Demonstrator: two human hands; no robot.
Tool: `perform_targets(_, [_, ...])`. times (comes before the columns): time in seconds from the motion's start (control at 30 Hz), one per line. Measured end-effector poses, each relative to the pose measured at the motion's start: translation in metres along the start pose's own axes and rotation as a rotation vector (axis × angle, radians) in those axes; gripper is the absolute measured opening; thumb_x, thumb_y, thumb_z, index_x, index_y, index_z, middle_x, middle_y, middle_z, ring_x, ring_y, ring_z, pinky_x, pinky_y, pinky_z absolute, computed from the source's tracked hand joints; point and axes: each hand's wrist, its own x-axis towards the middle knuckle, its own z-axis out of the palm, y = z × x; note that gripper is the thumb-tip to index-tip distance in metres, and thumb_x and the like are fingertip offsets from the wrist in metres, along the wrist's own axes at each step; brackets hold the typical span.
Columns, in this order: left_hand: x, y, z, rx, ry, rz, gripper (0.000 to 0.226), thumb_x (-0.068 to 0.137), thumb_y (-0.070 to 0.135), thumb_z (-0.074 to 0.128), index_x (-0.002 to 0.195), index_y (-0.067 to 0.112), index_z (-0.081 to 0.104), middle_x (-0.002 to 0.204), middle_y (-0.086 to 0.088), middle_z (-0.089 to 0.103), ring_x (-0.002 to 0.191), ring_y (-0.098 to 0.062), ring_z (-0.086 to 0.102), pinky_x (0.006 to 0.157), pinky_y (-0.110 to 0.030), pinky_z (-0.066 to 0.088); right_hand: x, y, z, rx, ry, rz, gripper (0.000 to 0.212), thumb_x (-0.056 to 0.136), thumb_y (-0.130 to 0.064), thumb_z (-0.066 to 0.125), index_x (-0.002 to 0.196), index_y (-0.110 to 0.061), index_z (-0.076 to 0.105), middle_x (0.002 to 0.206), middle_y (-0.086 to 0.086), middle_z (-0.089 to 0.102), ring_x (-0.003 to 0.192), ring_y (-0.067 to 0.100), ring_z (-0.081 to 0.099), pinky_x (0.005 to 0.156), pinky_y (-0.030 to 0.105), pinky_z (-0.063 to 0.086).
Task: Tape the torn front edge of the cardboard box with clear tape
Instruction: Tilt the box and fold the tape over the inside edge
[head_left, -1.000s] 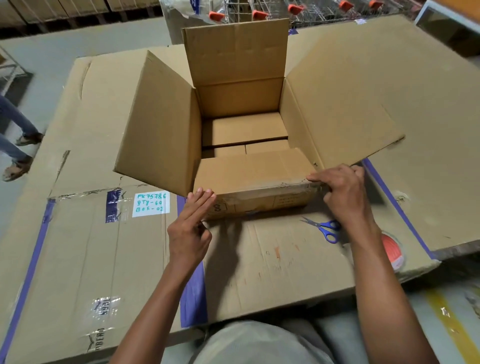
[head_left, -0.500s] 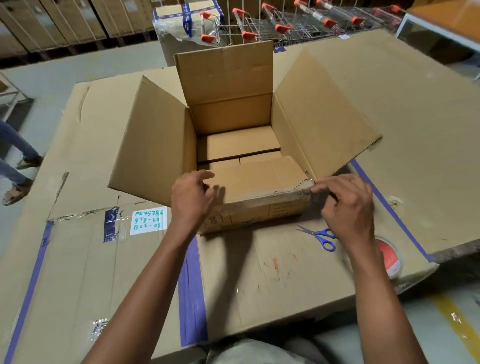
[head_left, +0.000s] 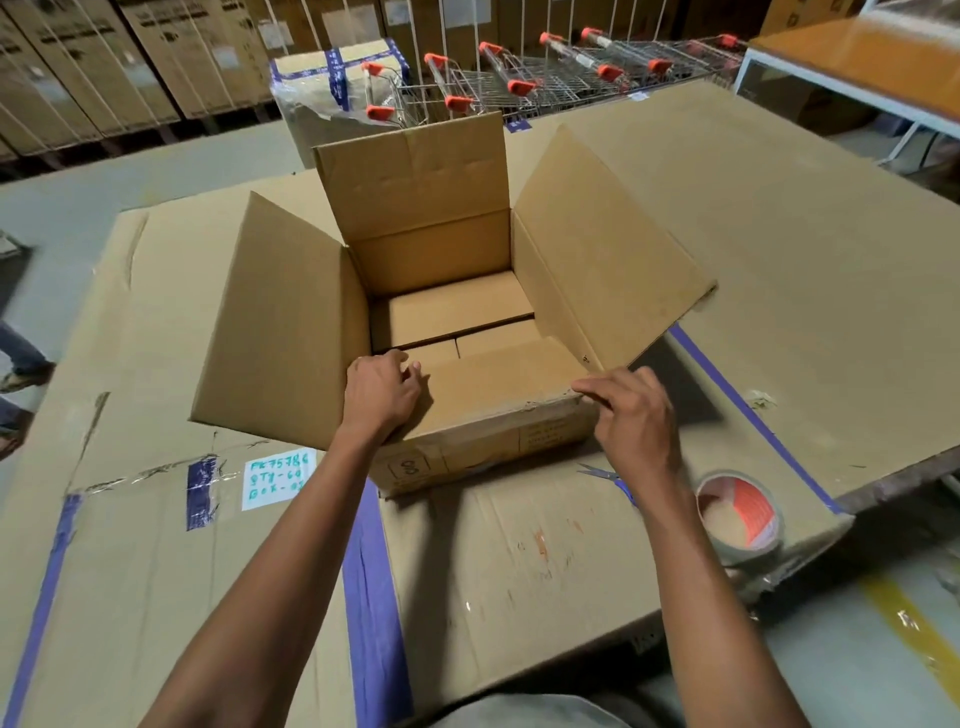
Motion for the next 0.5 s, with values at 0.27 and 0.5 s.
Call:
perform_targets(0.27, [0.006, 0.000, -0.004, -0.038, 0.063, 0.017, 0.039, 0.102, 0.037, 0.050, 0.106, 0.009, 0.076, 0.098, -0.017, 0.076, 0.092, -0.035, 0.066, 0.092, -0.044, 0.052, 0.004, 0.009, -0.015, 0.130, 0.171, 0.083, 0.056, 0.074, 0.022, 0.051, 0.104, -0.017, 0.079, 0.109, -0.002, 0.076, 0.092, 0.023, 0.062, 0.081, 0.027, 0.047])
perform_targets(0.5, [0.012, 0.028, -0.068, -0.186, 0.573, 0.208, 0.038, 0.095, 0.040, 0.060, 0.083, 0.008, 0.075, 0.079, -0.012, 0.060, 0.080, -0.031, 0.054, 0.072, -0.040, 0.041, -0.011, 0.006, -0.033, 0.335, 0.241, 0.295, 0.032, 0.095, -0.002, 0.061, 0.107, -0.027, 0.076, 0.106, -0.005, 0.071, 0.084, -0.001, 0.061, 0.071, 0.006, 0.043])
